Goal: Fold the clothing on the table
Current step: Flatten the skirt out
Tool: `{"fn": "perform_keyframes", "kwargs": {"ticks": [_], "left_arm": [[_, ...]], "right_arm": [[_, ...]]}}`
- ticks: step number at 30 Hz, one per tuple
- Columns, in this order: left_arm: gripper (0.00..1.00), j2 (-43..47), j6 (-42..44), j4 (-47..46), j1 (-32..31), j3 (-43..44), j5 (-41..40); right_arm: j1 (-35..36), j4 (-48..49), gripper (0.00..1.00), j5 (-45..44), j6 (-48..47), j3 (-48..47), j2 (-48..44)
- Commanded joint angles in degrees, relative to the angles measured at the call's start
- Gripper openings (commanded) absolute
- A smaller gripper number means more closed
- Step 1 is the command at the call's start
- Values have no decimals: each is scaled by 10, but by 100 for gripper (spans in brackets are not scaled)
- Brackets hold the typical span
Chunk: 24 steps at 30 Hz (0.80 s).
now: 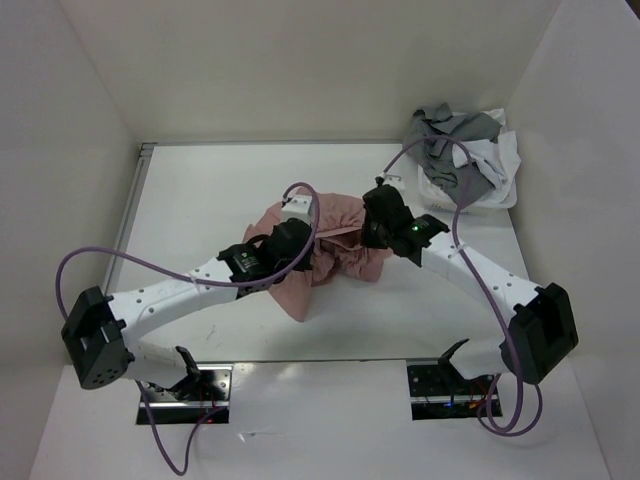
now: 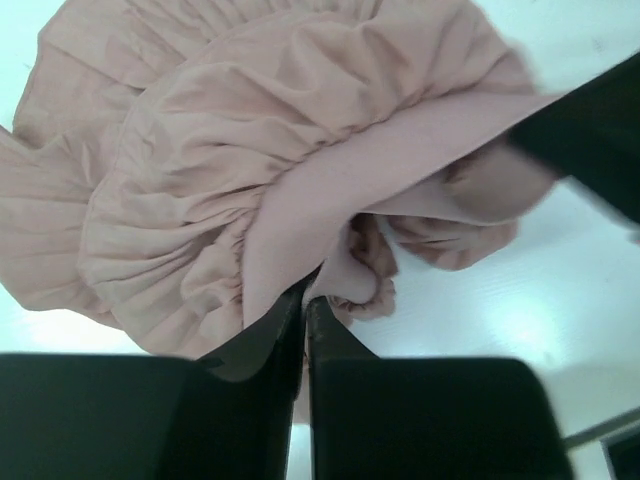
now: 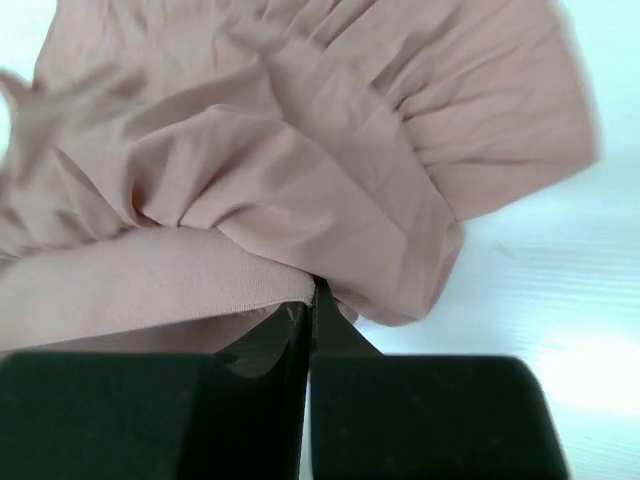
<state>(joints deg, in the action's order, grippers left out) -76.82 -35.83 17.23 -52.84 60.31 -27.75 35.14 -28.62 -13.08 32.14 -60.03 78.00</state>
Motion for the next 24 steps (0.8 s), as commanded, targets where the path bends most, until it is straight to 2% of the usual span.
{"fn": "perform_keyframes", "kwargs": {"ticks": [1, 5, 7, 9, 12, 15, 16, 19, 20, 21, 24], "left_arm": [[24, -33, 2, -15, 24, -14, 2], [39, -61, -12, -34, 59, -14, 2], [54, -78, -12, -51, 71, -14, 20], [61, -83, -12, -51, 79, -14, 28], [63, -91, -33, -46, 79, -20, 28], [67, -35, -33, -41, 79, -20, 68], [70, -19, -33, -41, 79, -28, 108], [74, 54, -81, -91, 79, -79, 171], [77, 74, -96, -134, 79, -98, 198], [79, 109, -124, -157, 79, -116, 198], [82, 129, -144, -196, 56, -149, 193]], "right_arm": [[5, -22, 0, -107, -5, -60, -35], [-7, -63, 0, -150, -35, -119, -53], [-15, -68, 0, -157, -50, -141, -59], [-38, -74, 0, -141, -55, -148, -59], [-59, -69, 0, -121, -69, -149, -59], [-59, -63, 0, -114, -80, -135, -59], [-64, -57, 0, -114, -80, -130, -59], [-70, -50, 0, -101, -85, -125, -48], [-70, -50, 0, -93, -90, -125, -48], [-75, -44, 0, -92, -90, -125, -48], [-75, -44, 0, -39, -102, -137, -36]]}}
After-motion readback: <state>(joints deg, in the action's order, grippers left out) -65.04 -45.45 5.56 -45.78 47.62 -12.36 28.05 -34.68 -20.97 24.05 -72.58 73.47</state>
